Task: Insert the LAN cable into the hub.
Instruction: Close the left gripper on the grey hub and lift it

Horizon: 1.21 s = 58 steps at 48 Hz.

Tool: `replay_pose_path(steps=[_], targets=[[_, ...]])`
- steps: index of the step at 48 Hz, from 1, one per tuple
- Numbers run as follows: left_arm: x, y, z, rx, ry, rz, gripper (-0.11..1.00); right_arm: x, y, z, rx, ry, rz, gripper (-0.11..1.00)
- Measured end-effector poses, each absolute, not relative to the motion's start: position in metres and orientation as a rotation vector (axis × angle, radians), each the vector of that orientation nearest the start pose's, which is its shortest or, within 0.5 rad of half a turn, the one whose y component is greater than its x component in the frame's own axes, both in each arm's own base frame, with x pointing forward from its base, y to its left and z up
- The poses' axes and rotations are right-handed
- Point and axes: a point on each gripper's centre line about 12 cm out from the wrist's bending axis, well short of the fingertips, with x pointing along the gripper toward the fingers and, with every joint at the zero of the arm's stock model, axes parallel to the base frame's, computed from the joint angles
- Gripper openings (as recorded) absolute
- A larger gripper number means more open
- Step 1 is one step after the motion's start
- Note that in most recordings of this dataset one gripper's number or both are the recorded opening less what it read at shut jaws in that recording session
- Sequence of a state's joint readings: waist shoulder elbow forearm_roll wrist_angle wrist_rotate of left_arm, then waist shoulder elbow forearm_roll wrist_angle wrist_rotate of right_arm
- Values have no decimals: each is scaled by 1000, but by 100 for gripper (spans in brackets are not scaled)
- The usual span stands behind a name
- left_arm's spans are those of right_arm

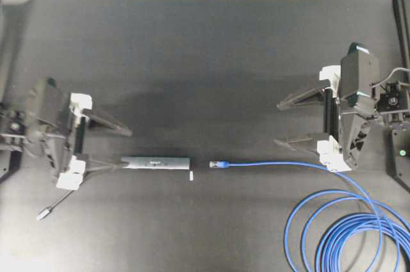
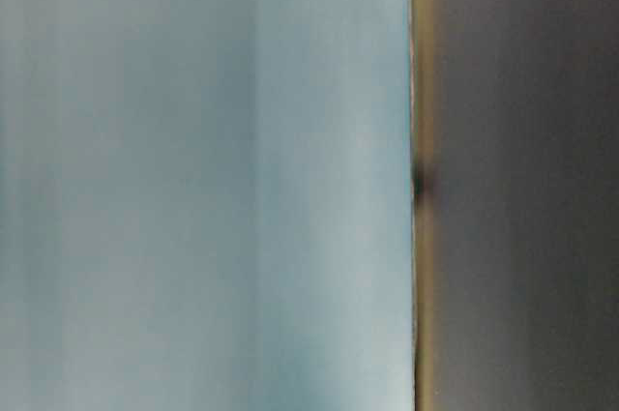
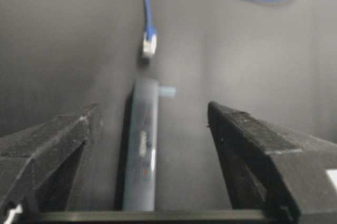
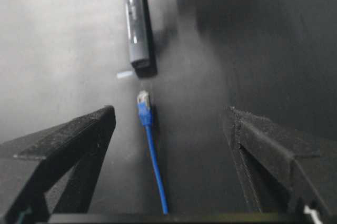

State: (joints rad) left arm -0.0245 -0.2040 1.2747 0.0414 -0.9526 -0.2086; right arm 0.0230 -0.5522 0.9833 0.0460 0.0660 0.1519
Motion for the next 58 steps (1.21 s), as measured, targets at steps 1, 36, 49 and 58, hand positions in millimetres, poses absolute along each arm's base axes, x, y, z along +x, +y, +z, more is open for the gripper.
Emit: replay_pose_path(steps=[1, 36, 49, 58], targets=[[259, -10, 154, -186, 119, -47, 77, 270, 7, 232, 192, 496, -24, 79], [295, -11, 96, -176, 156, -47, 71, 266, 8, 230, 282, 541, -48, 79], [303, -19, 78, -174, 198, -69, 69, 263, 9, 229, 284, 556, -46, 79], [308, -23, 66, -169, 225, -80, 69, 263, 9, 229, 287, 558, -46, 79]])
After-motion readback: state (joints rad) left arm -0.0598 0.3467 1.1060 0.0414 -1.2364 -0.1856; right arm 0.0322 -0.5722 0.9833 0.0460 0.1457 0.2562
